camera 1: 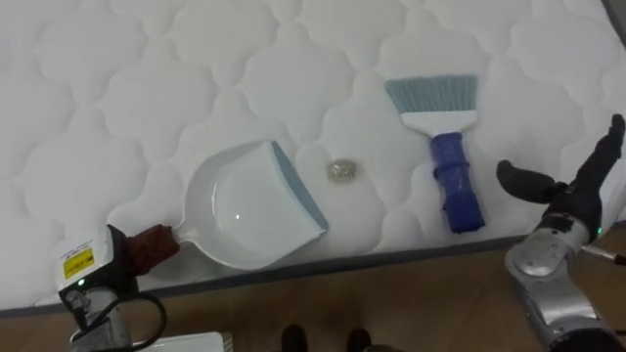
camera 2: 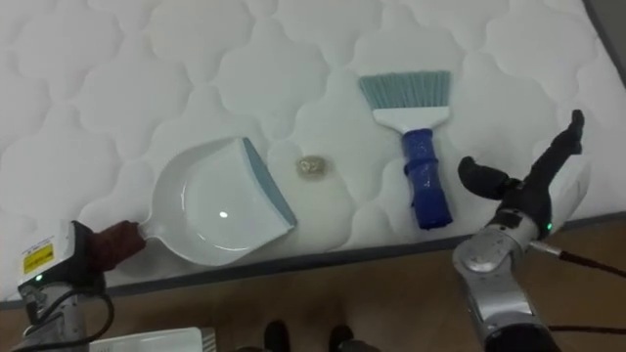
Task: Clean bed
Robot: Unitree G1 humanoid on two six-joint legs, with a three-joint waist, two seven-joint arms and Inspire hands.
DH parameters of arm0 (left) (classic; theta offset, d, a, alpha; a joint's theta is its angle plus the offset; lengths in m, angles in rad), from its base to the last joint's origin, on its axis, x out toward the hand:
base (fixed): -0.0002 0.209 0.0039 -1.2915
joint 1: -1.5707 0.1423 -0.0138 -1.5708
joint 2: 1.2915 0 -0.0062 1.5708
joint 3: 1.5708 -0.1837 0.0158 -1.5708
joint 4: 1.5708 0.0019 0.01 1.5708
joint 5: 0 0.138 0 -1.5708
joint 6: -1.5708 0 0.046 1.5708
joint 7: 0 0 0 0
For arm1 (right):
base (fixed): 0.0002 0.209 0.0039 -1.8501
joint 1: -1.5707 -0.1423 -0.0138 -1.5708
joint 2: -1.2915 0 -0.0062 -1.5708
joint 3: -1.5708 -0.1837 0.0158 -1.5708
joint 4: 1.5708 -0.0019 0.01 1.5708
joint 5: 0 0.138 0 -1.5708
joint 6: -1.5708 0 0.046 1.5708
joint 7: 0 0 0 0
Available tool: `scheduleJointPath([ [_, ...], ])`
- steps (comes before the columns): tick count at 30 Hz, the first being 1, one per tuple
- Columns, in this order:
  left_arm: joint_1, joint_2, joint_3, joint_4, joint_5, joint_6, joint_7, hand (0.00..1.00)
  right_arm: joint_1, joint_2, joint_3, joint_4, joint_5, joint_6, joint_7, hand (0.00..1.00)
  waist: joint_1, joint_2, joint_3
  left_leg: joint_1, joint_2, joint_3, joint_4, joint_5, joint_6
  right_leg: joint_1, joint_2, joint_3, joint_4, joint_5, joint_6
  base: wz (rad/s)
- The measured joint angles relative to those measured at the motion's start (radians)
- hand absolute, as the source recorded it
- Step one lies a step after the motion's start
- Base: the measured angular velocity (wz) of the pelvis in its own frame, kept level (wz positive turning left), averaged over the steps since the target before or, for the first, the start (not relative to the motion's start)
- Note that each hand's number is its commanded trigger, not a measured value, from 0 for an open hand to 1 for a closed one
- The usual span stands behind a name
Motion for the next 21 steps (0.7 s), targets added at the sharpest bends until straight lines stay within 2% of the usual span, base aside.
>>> scheduleJointPath([
  [15,-0.003,-0.004,-0.002,-0.006,0.03,0.04,-0.017,1.0,-0.005,0.006,0.097,-0.09,0.0,0.004,0.053,0.0,0.015,0.002,0.0008,0.002,0.0,0.004,-0.001,0.0,0.0,-0.002,-0.001,-0.001,-0.004,0.0,0.0,-0.01],
  [21,-0.005,-0.005,-0.002,-0.014,0.041,0.048,-0.02,1.0,-0.005,0.013,0.108,-0.087,0.097,0.004,0.094,0.0,0.015,0.002,0.0007,0.002,0.0,0.004,0.0,0.0,0.0,-0.001,-0.001,-0.003,-0.003,0.0,0.0,0.0],
])
